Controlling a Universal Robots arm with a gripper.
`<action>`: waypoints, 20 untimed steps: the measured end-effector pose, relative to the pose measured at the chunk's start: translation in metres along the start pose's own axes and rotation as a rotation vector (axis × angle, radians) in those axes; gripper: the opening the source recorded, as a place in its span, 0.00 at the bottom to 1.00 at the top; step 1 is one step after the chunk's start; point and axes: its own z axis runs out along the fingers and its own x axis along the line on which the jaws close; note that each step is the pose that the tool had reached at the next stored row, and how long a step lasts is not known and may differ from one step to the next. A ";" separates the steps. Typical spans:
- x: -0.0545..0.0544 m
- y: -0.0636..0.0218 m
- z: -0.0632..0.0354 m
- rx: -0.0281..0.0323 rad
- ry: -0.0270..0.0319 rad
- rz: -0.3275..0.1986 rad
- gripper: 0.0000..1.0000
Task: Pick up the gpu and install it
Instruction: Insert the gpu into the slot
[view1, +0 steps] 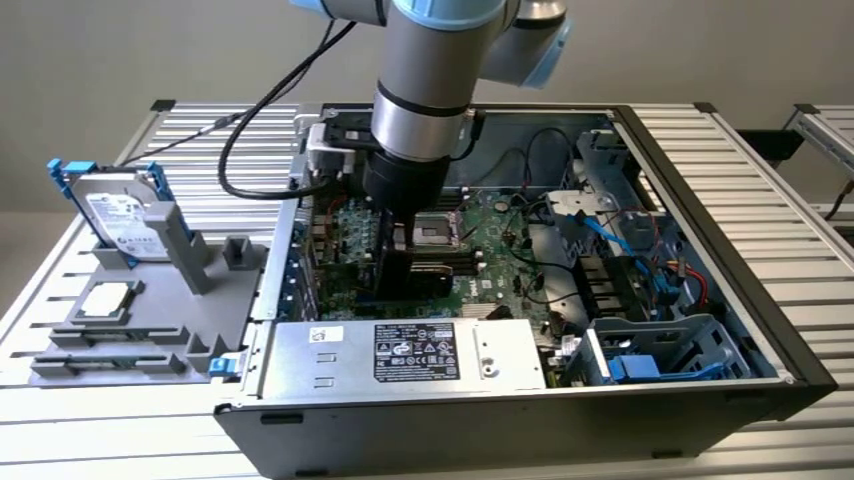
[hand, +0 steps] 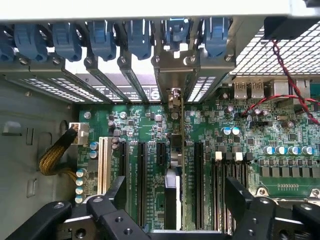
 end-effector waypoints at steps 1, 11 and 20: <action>0.000 0.0005 -0.0023 -0.0001 0.0000 0.000 0.87; 0.001 0.0064 -0.0301 -0.0009 -0.0037 -0.001 0.87; 0.003 0.0120 -0.0588 -0.0012 -0.0114 -0.002 0.87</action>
